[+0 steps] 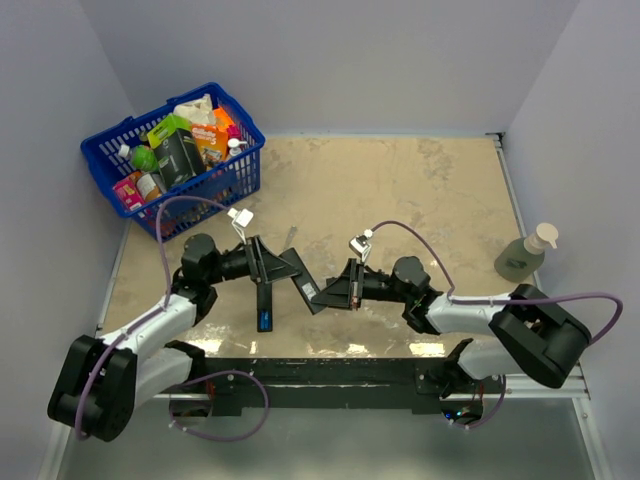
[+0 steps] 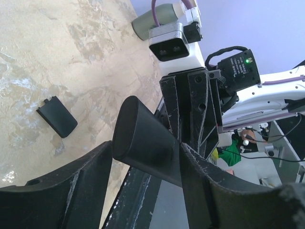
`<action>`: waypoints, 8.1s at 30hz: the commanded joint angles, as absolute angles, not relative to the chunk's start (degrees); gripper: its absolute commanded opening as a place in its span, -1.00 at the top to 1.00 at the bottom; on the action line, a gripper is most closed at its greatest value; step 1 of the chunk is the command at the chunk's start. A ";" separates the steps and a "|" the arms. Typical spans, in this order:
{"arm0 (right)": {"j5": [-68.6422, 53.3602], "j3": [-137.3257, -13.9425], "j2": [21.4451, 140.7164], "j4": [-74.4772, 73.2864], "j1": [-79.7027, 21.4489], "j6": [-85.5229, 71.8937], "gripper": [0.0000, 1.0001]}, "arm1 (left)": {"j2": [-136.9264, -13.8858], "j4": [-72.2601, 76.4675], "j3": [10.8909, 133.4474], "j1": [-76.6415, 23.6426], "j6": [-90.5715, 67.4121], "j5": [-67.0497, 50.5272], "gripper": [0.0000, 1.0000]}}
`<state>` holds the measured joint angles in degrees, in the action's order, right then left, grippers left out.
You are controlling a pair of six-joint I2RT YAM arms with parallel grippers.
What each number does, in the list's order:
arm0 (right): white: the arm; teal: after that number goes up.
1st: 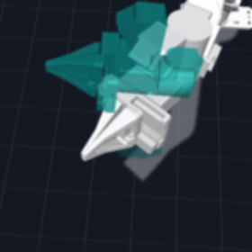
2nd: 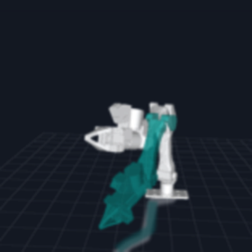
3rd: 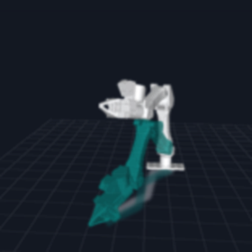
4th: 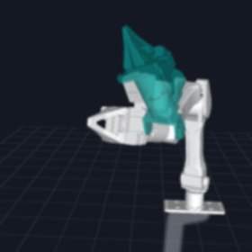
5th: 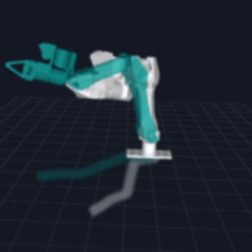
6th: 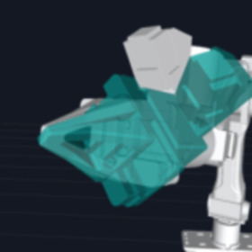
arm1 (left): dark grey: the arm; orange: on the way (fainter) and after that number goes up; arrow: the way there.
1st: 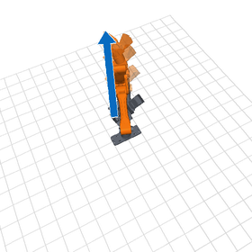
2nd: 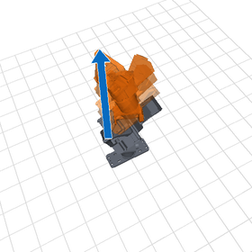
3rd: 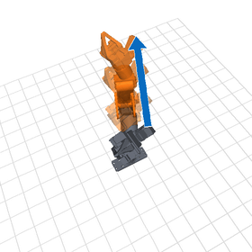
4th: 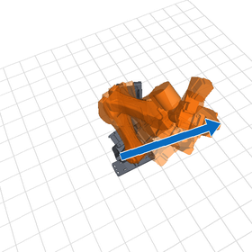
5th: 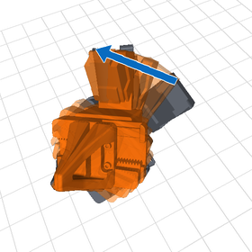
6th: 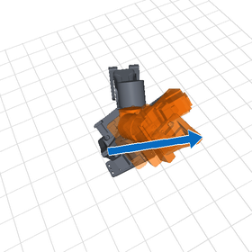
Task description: Unload the batteries from the remote control
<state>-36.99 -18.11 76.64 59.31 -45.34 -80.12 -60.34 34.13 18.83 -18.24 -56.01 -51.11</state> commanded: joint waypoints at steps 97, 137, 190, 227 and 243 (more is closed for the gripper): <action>-32.17 -18.63 64.07 35.88 -45.53 -66.80 1.00 | -61.00 14.62 27.33 -14.50 -44.83 -43.69 1.00; -21.80 -25.84 68.99 14.96 -45.53 -53.02 1.00 | -62.93 3.25 29.00 -14.50 -39.64 -37.09 0.12; 10.99 -29.09 67.94 -16.44 -47.72 -59.49 0.51 | -65.30 -23.99 38.49 -13.27 -32.17 -18.63 -0.61; 5.70 -55.28 85.87 -3.07 -66.01 -42.62 0.00 | -76.02 -19.25 33.14 -8.61 -34.45 -29.79 -0.47; 22.14 -55.53 83.66 -11.15 -60.92 -52.20 0.05 | -76.82 -21.27 34.89 -11.07 -36.12 -20.65 -0.43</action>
